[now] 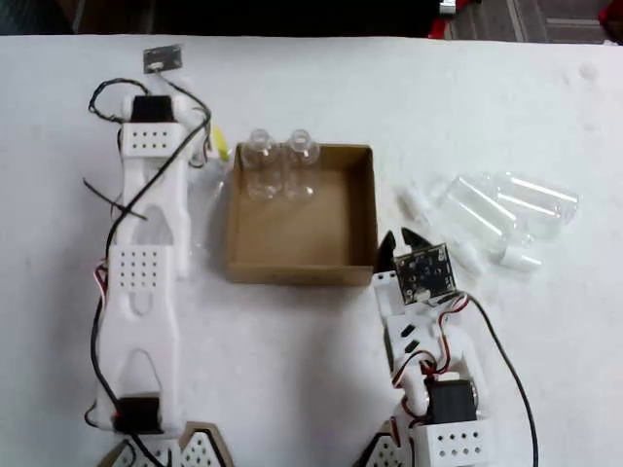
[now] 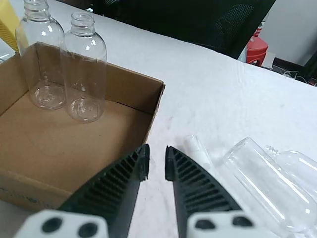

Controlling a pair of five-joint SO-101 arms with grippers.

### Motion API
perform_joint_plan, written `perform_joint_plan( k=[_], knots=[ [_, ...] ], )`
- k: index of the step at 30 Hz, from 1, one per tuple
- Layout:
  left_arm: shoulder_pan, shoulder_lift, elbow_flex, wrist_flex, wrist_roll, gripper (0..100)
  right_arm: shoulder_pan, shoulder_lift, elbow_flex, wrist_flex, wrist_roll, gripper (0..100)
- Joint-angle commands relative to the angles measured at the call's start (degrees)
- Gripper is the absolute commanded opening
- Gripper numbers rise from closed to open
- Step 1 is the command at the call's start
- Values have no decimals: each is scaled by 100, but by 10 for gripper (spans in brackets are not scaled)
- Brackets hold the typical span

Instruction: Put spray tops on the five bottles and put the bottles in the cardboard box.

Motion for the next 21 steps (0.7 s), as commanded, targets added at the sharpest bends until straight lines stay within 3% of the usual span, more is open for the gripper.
perform_joint_plan(
  k=[1, 7, 15, 21],
  knots=[
    [136, -119, -264, 220, -237, 242, 22, 13, 53, -22, 70, 43],
    [-92, -66, -229, 255, -554, 241, 22, 13, 53, -22, 70, 43],
    [-936, -101, -255, 527, -1178, 241, 22, 13, 53, -22, 70, 43],
    [-980, -470, -255, 668, -1380, 241, 22, 13, 53, -22, 70, 43]
  ],
)
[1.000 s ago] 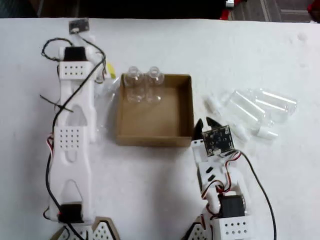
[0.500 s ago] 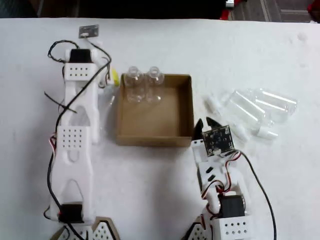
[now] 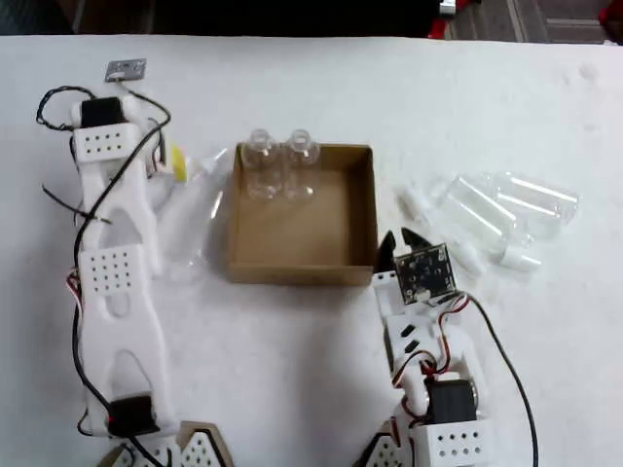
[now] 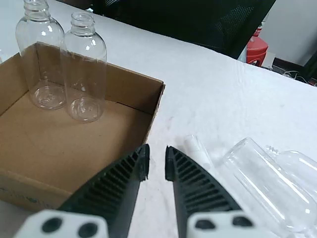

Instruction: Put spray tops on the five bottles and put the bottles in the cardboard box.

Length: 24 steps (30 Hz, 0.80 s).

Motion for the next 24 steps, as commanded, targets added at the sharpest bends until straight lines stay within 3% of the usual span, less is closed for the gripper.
perform_joint_plan(
  k=[1, 12, 24],
  knots=[
    [57, -593, -255, 70, -79, 241, 22, 13, 53, -22, 70, 43],
    [1007, -1130, -193, 88, 97, 241, 31, 13, 53, -22, 70, 43],
    [1235, -866, 554, -18, -211, 241, 31, 13, 53, -13, 70, 43]
  ],
)
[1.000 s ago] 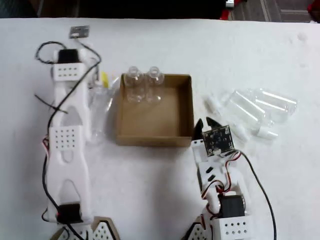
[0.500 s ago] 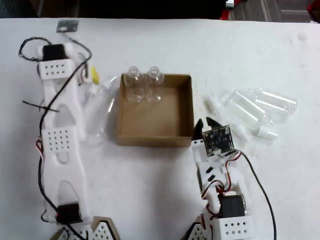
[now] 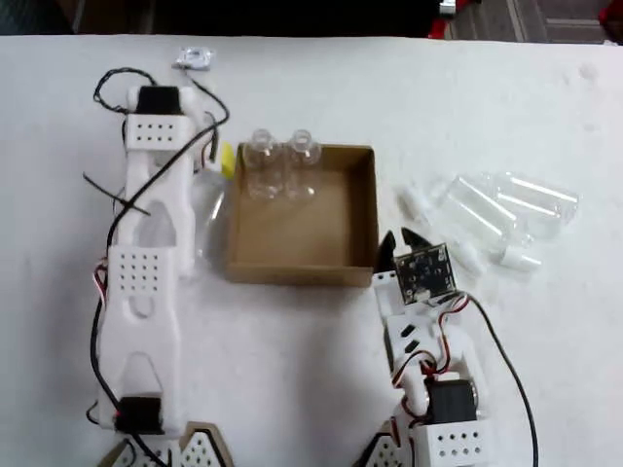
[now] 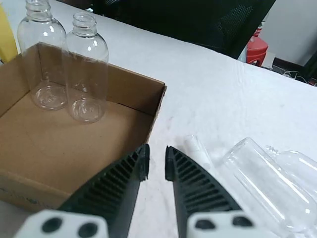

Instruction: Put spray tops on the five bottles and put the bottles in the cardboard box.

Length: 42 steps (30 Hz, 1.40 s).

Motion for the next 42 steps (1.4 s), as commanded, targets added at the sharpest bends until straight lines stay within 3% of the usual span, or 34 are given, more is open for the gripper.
perform_joint_plan(
  k=[1, 11, 21, 27, 35, 42],
  knots=[
    [92, -145, -88, -53, -62, 241, 31, 13, 53, -13, 70, 43],
    [470, 189, -88, -141, -70, 241, 31, 13, 53, -13, 70, 43],
    [127, 242, -44, -325, -369, 236, 31, 13, 53, -13, 70, 43],
    [207, 268, 18, -615, -510, 109, 31, 13, 53, -13, 70, 43],
    [242, 505, 0, -563, -457, 246, 31, 13, 53, -13, 70, 43],
    [145, 470, 0, -563, -501, 174, 31, 13, 53, -13, 70, 43]
  ],
)
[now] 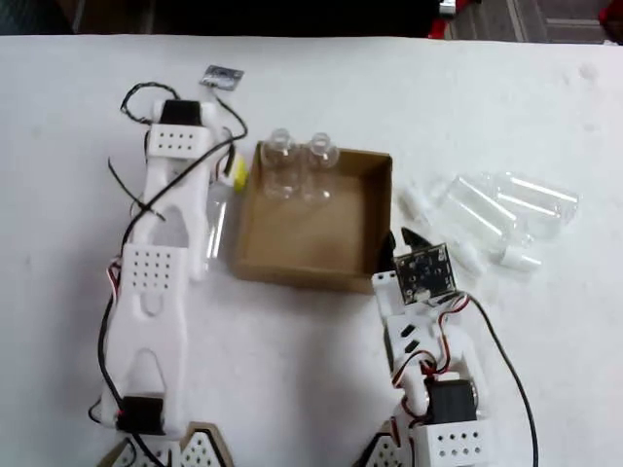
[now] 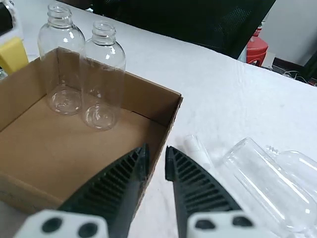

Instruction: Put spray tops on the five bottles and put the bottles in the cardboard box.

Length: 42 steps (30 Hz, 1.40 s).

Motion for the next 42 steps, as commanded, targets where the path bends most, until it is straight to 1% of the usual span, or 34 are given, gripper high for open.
perform_joint_plan(
  k=[1, 4, 7, 9, 12, 15, 20, 22, 25, 27, 33, 36, 42],
  knots=[
    [-66, -154, -18, -62, -53, 146, 31, 13, 53, -13, 70, 43],
    [13, -163, -18, -62, -62, 63, 31, 13, 53, -13, 70, 43],
    [84, -163, -18, -26, -18, 59, 31, 13, 53, -13, 70, 43],
    [127, -180, -18, 141, -18, 21, 31, 13, 53, -13, 70, 43],
    [189, -356, -343, 554, -18, 21, 31, 13, 53, -13, 70, 43],
    [84, -646, -580, 554, -9, 20, 31, 13, 53, -13, 70, 43],
    [13, -1332, -536, 571, 0, 20, 31, 4, 53, -13, 70, 43],
    [40, -1745, -290, 571, 255, 20, 31, -4, 53, -13, 70, 43],
    [189, -2686, 457, 571, 1108, 20, 31, -4, 53, -13, 70, 43],
    [365, -3512, 1160, 571, 1477, 20, 31, -4, 53, -13, 70, 43],
    [1218, -6246, 3587, 484, 1521, 20, 31, -13, 53, -13, 70, 43],
    [1376, -7451, 4703, -53, 1521, 20, 31, -13, 53, -13, 70, 43],
    [1156, -9481, 7138, -1635, 1530, 21, 31, -22, 53, -13, 70, 43]
  ],
)
